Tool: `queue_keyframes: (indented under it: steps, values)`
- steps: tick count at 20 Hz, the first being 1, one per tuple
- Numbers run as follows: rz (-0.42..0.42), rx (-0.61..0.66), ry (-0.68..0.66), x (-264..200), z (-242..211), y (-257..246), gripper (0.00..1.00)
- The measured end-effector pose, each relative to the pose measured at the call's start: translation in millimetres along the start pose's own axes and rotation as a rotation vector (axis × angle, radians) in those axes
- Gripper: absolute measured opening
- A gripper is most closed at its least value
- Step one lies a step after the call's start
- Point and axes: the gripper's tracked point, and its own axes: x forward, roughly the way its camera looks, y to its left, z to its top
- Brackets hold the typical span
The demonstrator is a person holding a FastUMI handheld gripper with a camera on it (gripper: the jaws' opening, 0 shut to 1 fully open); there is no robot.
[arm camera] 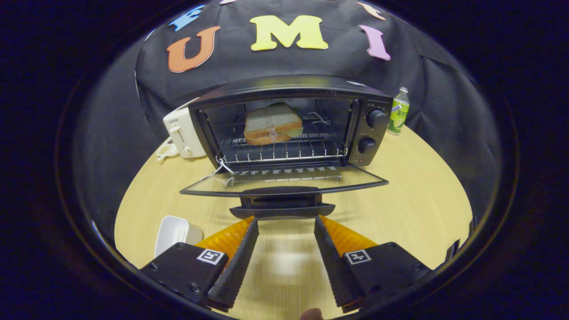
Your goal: Open the toaster oven, put the food inside, and close the toaster oven door.
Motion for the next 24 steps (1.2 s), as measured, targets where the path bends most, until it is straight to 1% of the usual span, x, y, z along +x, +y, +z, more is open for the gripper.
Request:
queue_keyframes:
  steps: [2, 8, 14, 20, 22, 24]
  values:
    - [-0.006, -0.019, -0.027, -7.2, 1.8, 2.1, 0.84]
    - [0.016, -0.044, -0.145, -31.4, 60.4, 5.6, 0.84]
    - [0.055, -0.068, -0.255, -79.3, 106.2, 5.7, 0.84]
    - [0.109, -0.013, -0.351, -132.5, 143.7, 1.4, 0.84]
    - [0.119, -0.016, -0.379, -153.7, 150.8, 0.0, 0.84]
    - [0.111, -0.009, -0.415, -176.8, 158.1, -3.6, 0.85]
